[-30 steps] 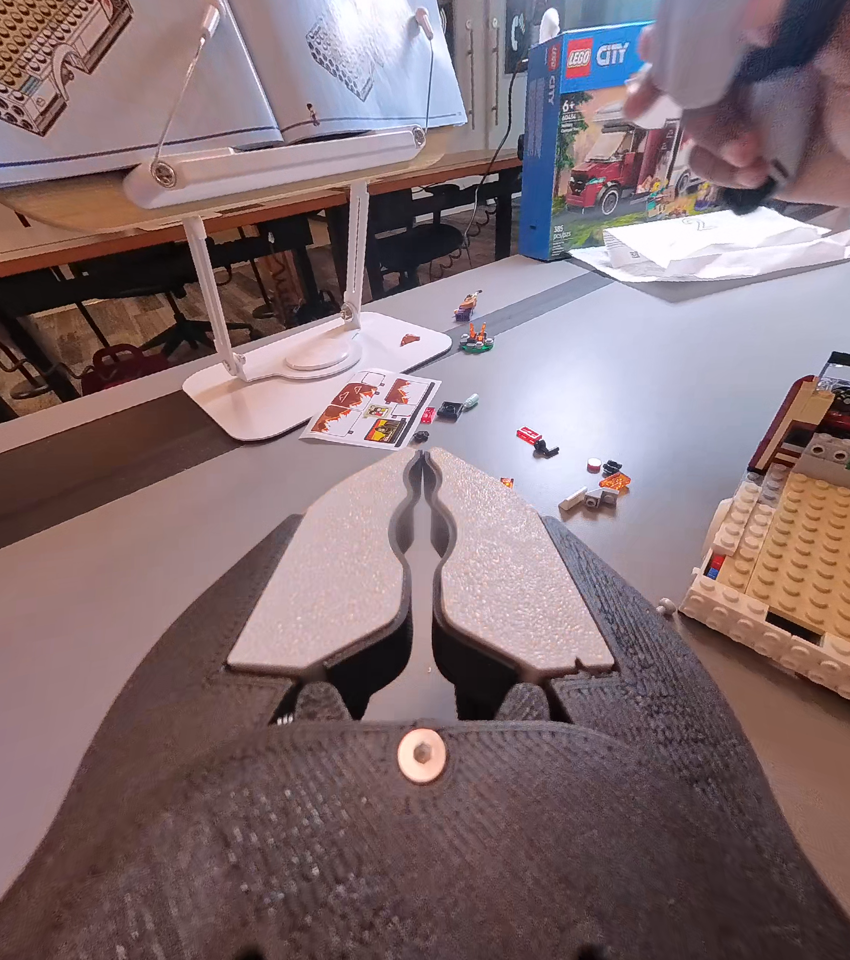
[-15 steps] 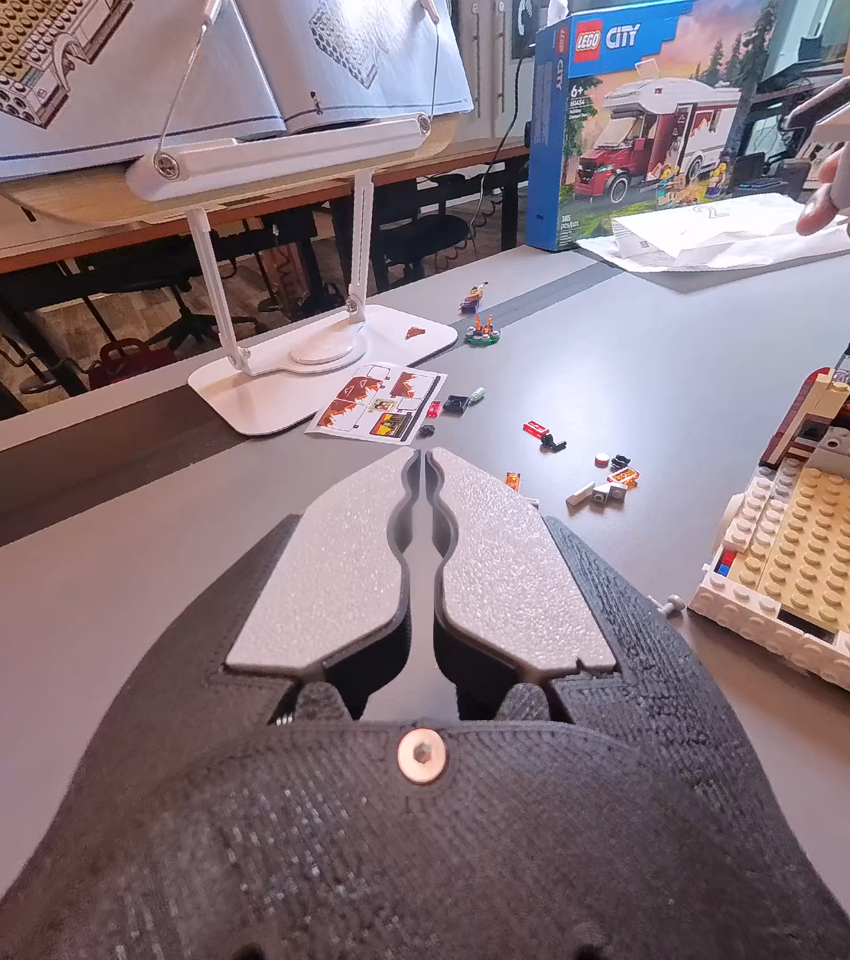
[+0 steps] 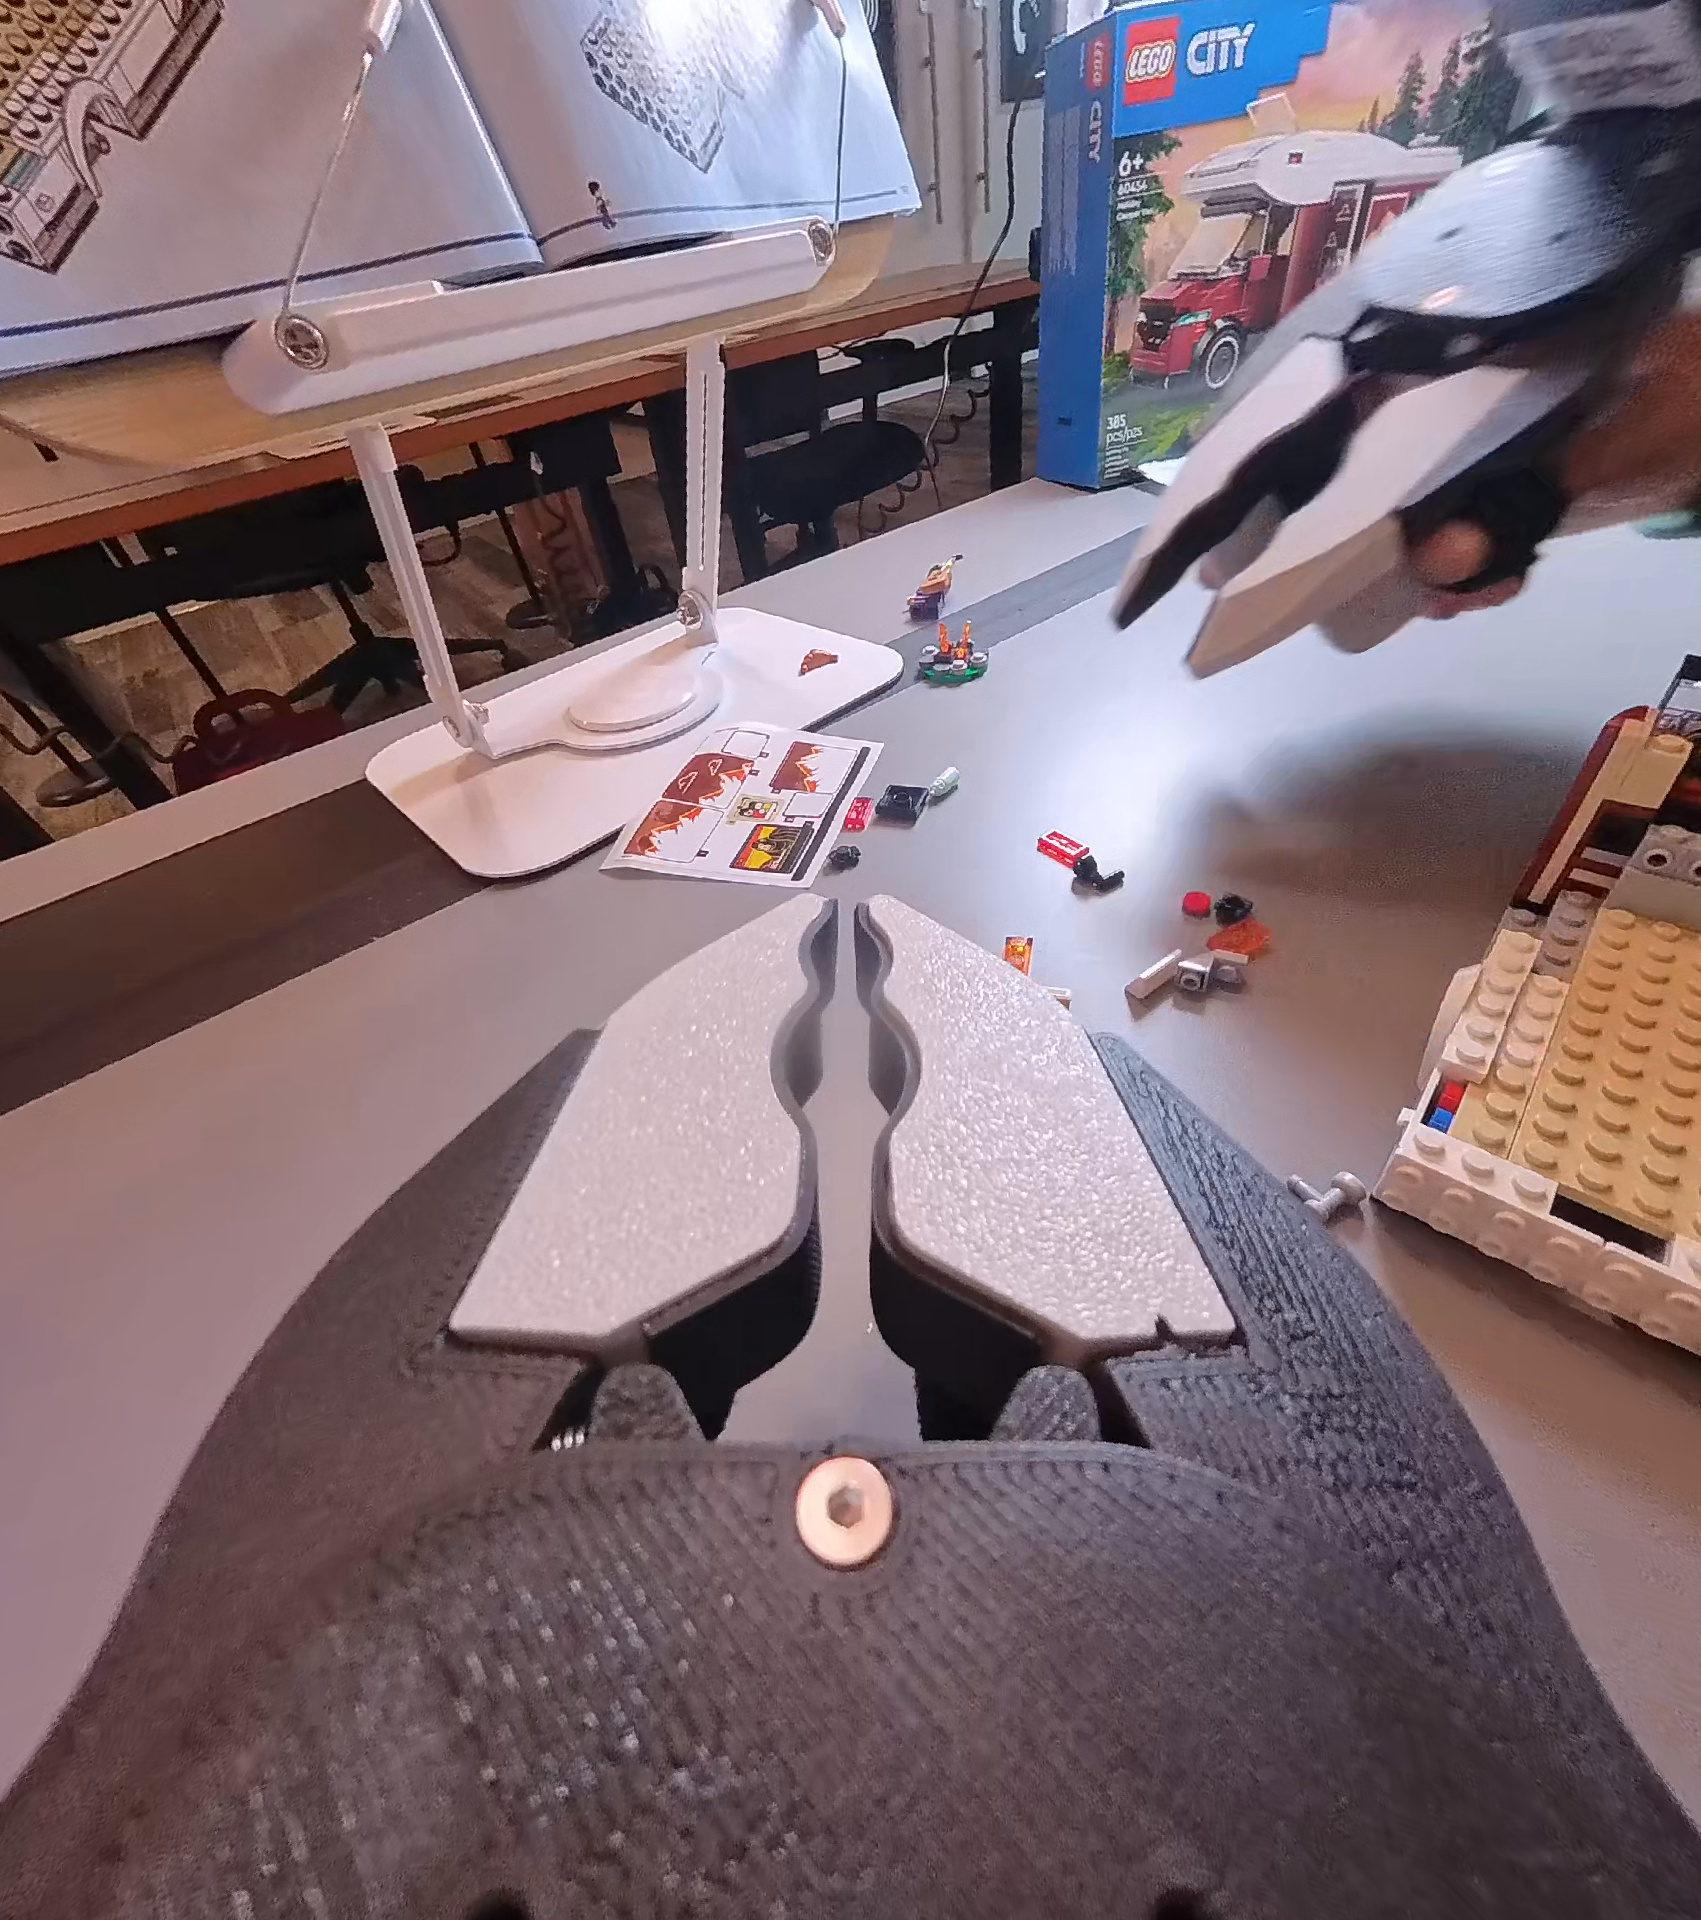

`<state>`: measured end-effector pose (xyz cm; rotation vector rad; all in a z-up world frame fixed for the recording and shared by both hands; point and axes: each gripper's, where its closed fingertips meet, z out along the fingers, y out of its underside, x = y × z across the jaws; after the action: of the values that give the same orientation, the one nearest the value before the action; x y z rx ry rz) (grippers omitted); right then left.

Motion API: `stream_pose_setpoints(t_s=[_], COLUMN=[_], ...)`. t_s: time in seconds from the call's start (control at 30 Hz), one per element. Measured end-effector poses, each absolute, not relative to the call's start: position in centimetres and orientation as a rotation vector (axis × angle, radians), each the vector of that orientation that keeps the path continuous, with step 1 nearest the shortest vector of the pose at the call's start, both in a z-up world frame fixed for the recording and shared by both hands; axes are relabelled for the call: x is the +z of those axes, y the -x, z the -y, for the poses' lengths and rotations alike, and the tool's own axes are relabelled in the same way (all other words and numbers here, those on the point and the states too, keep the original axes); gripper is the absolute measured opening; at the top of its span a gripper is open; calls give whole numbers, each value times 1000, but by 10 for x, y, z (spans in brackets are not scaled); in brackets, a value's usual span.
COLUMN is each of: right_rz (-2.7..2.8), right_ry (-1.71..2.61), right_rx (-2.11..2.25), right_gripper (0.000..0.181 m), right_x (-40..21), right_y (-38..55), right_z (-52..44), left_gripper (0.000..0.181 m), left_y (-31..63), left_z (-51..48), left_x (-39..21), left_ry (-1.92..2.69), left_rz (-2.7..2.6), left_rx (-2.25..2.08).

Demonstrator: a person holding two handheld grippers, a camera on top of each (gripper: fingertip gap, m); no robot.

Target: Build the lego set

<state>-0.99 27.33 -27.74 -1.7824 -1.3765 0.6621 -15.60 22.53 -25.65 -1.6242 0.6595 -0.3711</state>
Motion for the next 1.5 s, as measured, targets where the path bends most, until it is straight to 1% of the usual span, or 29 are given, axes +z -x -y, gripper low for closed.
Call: stream_pose_setpoints(t_s=[0.2, 0.33, 0.4, 0.53, 0.7, 0.8, 0.93, 1.03, 1.27, 1.5], right_rz=[1522, 1653, 1692, 1696, 1697, 1649, 1564, 1527, 1513, 1641], right_ry=[1928, 1972, 1997, 2043, 1988, 1876, 1782, 1804, 2003, 2119], right_rx=[619, 489, 452, 486, 505, 573, 620, 615, 551, 455], right_gripper=[34, 33, 30, 18, 17, 17, 17, 17, 17, 17], right_x=[-310, -326, -331, -333, -330, -310, -275, -265, -290, -328], right_y=[45, 58, 62, 66, 65, 62, 32, -7, -93, -121], right_z=[-313, -322, -324, -328, -321, -303, -266, -236, -164, -110], left_gripper=[3, 3, 3, 3, 2, 3, 2, 2, 2, 2], left_y=[155, 152, 151, 149, 148, 147, 146, 145, 146, 149], left_z=[-225, -224, -223, -222, -222, -221, -221, -220, -221, -221], left_x=[-257, -258, -259, -260, -260, -260, -261, -262, -261, -260], left_ry=[1621, 1617, 1613, 1611, 1609, 1607, 1607, 1607, 1604, 1615], left_rz=[-677, -703, -716, -733, -741, -748, -760, -770, -755, -725], left_rx=[-365, -359, -353, -346, -344, -339, -333, -329, -337, -347])
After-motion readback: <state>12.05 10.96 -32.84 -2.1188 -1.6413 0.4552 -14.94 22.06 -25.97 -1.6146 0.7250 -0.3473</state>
